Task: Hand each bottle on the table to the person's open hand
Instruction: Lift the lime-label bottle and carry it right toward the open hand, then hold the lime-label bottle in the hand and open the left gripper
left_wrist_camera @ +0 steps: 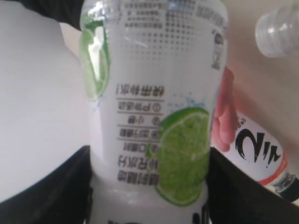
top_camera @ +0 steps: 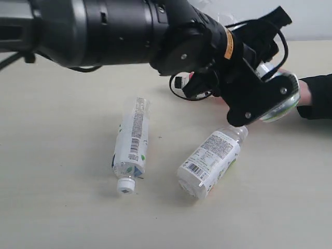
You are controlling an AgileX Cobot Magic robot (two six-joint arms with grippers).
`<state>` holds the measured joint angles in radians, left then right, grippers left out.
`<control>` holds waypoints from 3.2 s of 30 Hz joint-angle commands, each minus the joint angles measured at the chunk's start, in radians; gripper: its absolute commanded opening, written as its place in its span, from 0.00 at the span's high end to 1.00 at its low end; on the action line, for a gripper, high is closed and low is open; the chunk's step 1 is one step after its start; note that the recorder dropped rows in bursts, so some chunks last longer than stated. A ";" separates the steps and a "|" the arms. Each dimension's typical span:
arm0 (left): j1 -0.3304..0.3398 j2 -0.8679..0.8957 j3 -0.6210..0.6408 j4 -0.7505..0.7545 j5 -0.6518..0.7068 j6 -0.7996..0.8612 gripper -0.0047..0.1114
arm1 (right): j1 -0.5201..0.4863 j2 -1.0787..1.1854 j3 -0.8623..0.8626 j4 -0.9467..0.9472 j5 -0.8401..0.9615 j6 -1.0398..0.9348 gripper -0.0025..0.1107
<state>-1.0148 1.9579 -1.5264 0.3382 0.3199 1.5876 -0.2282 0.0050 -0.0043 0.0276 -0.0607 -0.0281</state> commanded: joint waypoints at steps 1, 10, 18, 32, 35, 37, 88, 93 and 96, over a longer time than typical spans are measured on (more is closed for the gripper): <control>-0.014 0.074 -0.073 0.003 -0.019 0.060 0.96 | -0.007 -0.005 0.004 -0.001 -0.012 -0.003 0.98; -0.014 0.215 -0.231 0.003 -0.008 0.060 0.96 | -0.007 -0.005 0.004 -0.001 -0.016 -0.003 0.98; -0.014 0.272 -0.232 -0.089 -0.003 0.052 0.96 | -0.007 -0.005 0.004 -0.001 -0.016 -0.003 0.98; -0.001 0.274 -0.232 -0.164 -0.004 0.052 0.96 | -0.007 -0.005 0.004 -0.001 -0.016 -0.003 0.98; 0.007 0.274 -0.232 -0.197 -0.004 0.052 0.96 | -0.007 -0.005 0.004 -0.001 -0.016 -0.003 0.98; 0.015 0.274 -0.232 -0.204 -0.004 0.052 0.96 | -0.007 -0.005 0.004 -0.001 -0.016 -0.003 0.98; 0.018 0.287 -0.232 -0.248 -0.020 0.000 0.28 | -0.007 -0.005 0.004 -0.001 -0.016 -0.003 0.98; 0.018 0.287 -0.232 -0.248 -0.020 0.000 0.28 | -0.007 -0.005 0.004 -0.001 -0.016 -0.003 0.98; 0.018 0.287 -0.232 -0.245 -0.025 0.000 0.29 | -0.007 -0.005 0.004 -0.001 -0.016 -0.003 0.98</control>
<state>-0.9987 2.2516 -1.7506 0.1000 0.3083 1.5978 -0.2282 0.0050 -0.0043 0.0276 -0.0687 -0.0281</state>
